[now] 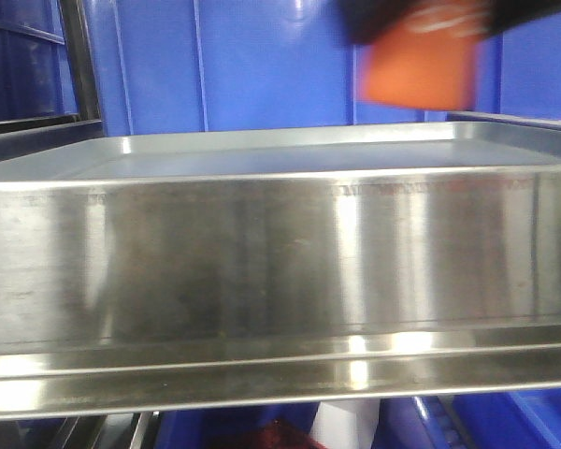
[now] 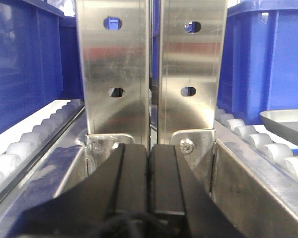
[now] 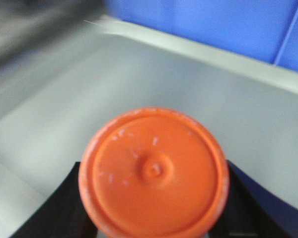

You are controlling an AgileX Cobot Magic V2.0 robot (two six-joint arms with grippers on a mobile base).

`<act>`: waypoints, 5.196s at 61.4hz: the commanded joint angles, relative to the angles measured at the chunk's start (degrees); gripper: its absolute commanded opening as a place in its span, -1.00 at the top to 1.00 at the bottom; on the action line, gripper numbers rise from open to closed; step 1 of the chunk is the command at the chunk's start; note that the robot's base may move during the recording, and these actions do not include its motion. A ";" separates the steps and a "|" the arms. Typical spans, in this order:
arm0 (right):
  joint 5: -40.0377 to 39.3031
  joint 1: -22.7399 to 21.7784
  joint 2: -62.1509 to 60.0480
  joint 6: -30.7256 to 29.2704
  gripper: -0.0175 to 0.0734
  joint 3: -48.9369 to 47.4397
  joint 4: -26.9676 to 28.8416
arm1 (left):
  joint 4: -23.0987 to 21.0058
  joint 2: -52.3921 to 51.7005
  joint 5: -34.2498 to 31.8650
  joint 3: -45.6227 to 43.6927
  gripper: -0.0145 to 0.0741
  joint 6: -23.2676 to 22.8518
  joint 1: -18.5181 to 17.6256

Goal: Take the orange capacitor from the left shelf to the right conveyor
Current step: 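Grasp the orange cylinder from above with the right gripper and lift, then hold the cylinder in the right gripper while backing away from the shelf, then drive the base to the conveyor holding the cylinder in the right gripper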

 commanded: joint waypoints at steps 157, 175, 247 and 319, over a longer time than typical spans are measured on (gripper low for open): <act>-6.39 1.46 -48.14 -1.86 0.50 16.10 -1.66 | -0.31 0.58 -4.84 -0.45 0.91 0.00 -0.32; -6.39 1.46 -48.14 -1.86 0.50 16.10 -1.66 | -0.31 0.58 -4.84 -0.45 0.91 0.00 -0.32; -6.39 1.46 -48.14 -1.86 0.50 16.10 -1.66 | -0.31 0.58 -4.84 -0.45 0.91 0.00 -0.32; -6.39 1.46 -48.14 -1.86 0.50 16.10 -1.66 | -0.31 0.58 -4.84 -0.45 0.91 0.00 -0.32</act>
